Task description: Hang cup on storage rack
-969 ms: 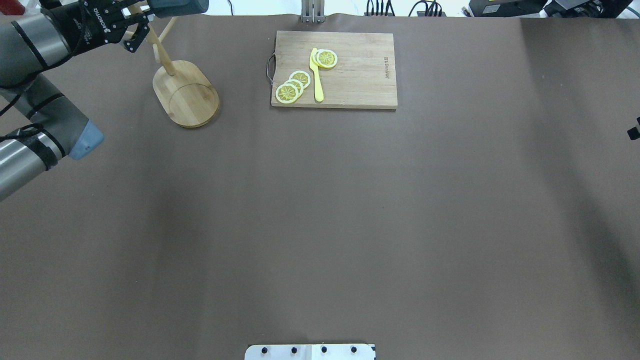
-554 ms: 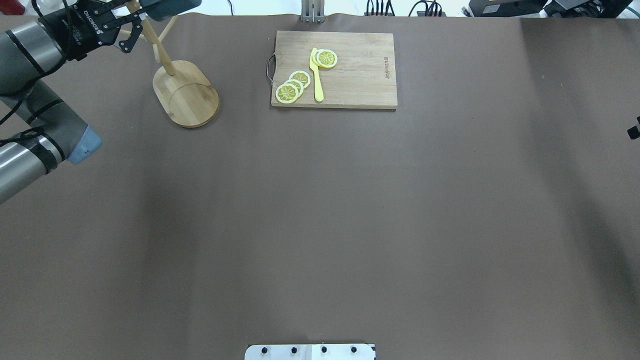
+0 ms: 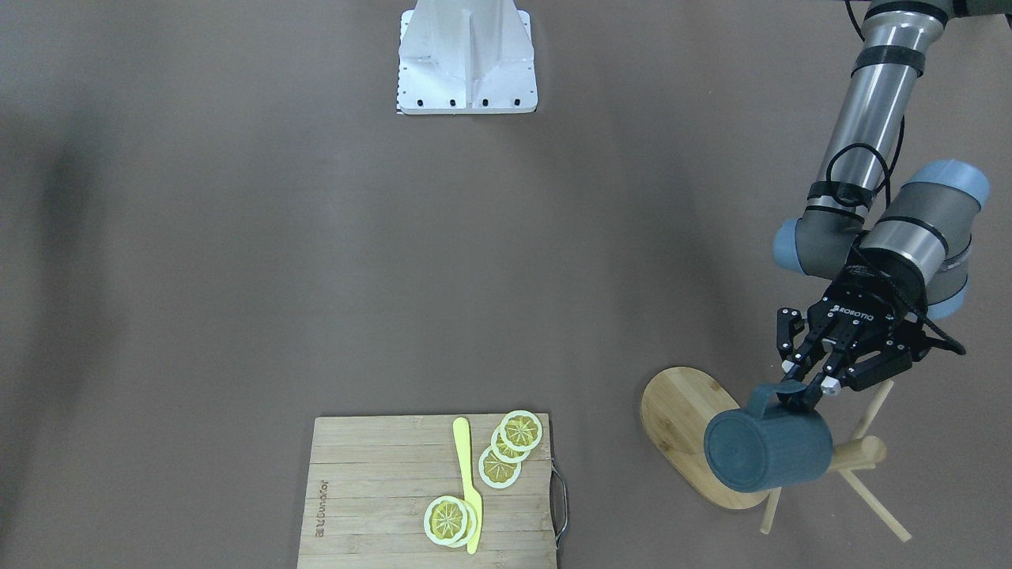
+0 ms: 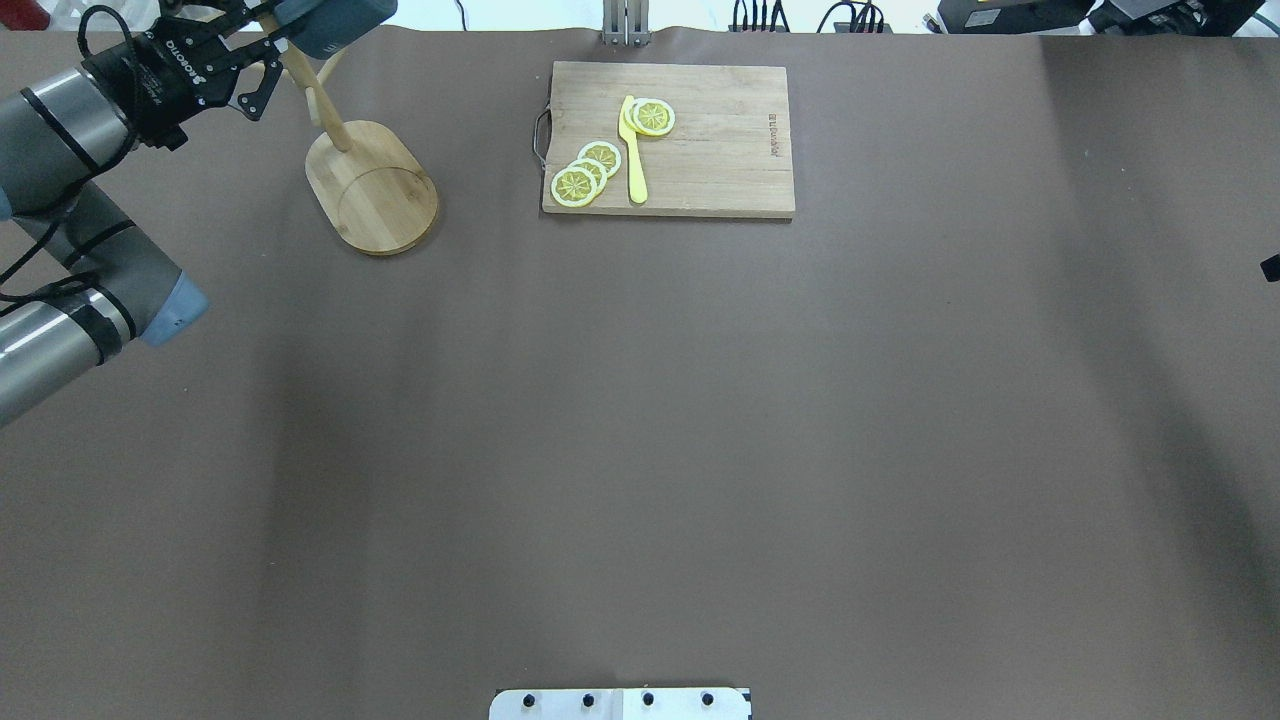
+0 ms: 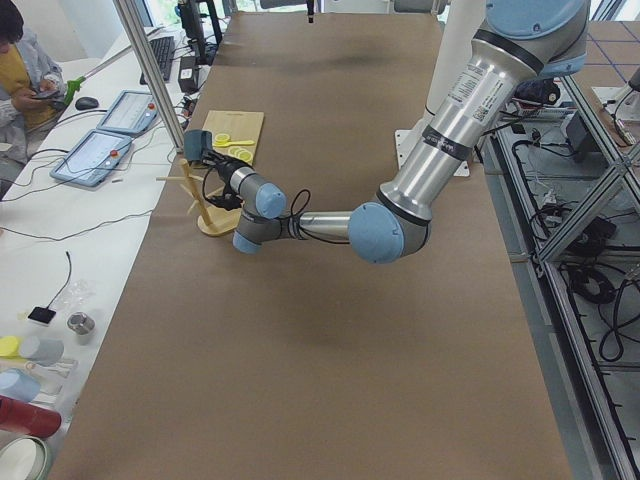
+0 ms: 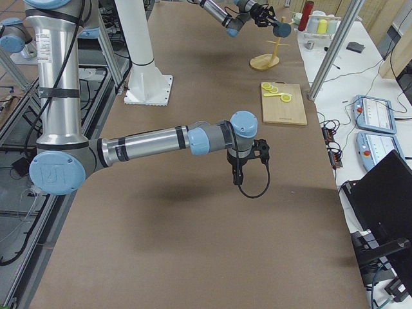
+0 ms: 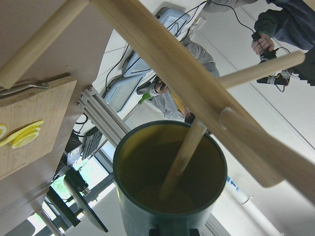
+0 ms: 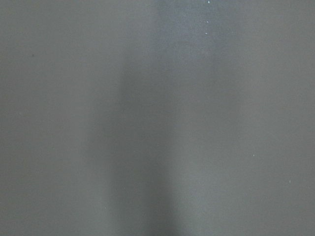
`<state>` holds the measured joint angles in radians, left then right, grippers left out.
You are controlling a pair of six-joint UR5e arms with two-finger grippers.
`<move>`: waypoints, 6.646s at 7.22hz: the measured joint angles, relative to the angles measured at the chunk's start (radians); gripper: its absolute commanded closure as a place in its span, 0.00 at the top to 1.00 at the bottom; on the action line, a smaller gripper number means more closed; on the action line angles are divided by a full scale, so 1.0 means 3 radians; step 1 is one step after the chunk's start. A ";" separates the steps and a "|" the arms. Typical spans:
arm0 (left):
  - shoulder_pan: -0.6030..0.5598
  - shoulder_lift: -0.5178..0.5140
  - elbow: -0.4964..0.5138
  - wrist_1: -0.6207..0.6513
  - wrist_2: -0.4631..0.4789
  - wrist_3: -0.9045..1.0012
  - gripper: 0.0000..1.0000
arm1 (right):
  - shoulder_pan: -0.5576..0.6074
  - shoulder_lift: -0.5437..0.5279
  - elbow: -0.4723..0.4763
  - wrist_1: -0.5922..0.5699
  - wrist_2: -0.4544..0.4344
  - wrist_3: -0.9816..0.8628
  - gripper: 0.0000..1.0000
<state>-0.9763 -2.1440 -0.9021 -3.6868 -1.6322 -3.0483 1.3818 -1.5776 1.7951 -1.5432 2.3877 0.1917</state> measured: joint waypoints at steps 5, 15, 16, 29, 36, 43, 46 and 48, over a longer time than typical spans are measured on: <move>0.0021 0.0030 0.0038 -0.0068 0.0041 -0.0140 0.00 | 0.0006 -0.0007 0.0004 0.0000 0.0002 0.0003 1.00; 0.0006 0.0366 -0.0312 -0.0061 -0.0308 0.0452 0.98 | 0.0005 -0.0008 0.0090 -0.0023 0.0013 0.0015 1.00; 0.0005 0.0583 -0.0545 -0.0064 -0.0424 0.0708 0.98 | 0.0009 -0.0005 0.0097 -0.0027 0.0012 0.0015 1.00; -0.0594 0.1810 -0.0925 0.0546 -0.0855 0.7199 0.98 | 0.0160 0.0035 0.0104 0.0004 -0.0055 -0.0032 1.00; -0.1204 0.1818 -0.2040 0.3206 -0.1245 0.7982 0.98 | 0.0165 0.0051 0.0096 0.0005 -0.0070 -0.0036 1.00; -0.1435 0.1844 -0.2727 0.5169 -0.2506 0.8208 0.98 | 0.0169 0.0023 0.0068 0.0005 -0.0089 -0.0041 1.00; -0.1435 0.1981 -0.2740 0.5566 -0.2535 0.8729 0.98 | 0.0172 -0.0019 0.0056 0.0005 -0.0119 -0.0046 1.00; -0.1438 0.2096 -0.2761 0.5764 -0.2527 0.9035 0.98 | 0.0172 -0.0030 0.0055 0.0005 -0.0145 -0.0049 1.00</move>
<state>-1.4077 -1.5153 -1.7305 -1.9576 -2.3904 -0.3378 1.4335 -1.5867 1.8116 -1.5417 2.3443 0.1770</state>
